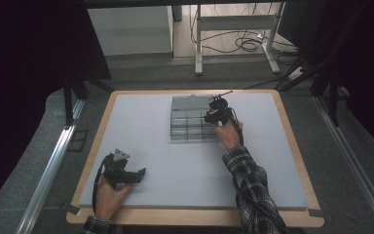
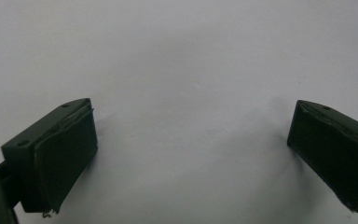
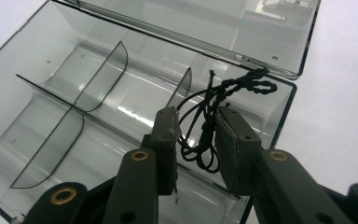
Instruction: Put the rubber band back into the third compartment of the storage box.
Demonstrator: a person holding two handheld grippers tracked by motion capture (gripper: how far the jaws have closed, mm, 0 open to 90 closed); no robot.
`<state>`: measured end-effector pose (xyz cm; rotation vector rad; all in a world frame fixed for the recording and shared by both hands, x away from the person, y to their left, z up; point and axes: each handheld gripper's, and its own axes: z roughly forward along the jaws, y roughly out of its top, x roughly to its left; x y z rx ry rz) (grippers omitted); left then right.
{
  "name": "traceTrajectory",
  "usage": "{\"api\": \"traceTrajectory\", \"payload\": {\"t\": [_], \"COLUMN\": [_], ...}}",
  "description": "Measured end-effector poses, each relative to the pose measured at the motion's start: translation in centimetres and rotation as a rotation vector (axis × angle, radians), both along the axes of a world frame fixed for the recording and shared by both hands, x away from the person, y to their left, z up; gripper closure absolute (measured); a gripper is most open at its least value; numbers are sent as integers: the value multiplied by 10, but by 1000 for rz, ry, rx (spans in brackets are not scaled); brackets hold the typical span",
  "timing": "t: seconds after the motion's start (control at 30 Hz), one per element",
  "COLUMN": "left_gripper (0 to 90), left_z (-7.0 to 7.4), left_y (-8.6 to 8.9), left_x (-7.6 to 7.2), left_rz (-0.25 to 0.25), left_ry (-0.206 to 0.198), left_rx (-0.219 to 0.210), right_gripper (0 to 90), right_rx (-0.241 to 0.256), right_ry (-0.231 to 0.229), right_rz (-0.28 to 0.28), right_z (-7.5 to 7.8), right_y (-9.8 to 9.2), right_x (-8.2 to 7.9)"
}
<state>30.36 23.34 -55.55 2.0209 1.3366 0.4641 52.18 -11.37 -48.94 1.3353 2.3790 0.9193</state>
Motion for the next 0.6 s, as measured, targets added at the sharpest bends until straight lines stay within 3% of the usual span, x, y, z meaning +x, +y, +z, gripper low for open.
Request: {"api": "traceTrajectory", "payload": {"t": [0.27,0.6], "left_gripper": [13,13], "left_z": [0,0], "left_y": [0,0], "left_x": [0,0], "left_rz": [0,0], "left_ry": [0,0], "left_rx": [0,0], "right_gripper": [633,600], "right_rx": [7,10], "right_ry": [31,7], "right_rz": [-1,21], "right_z": [-8,4], "right_y": [1,0], "right_x": [4,-3]}}
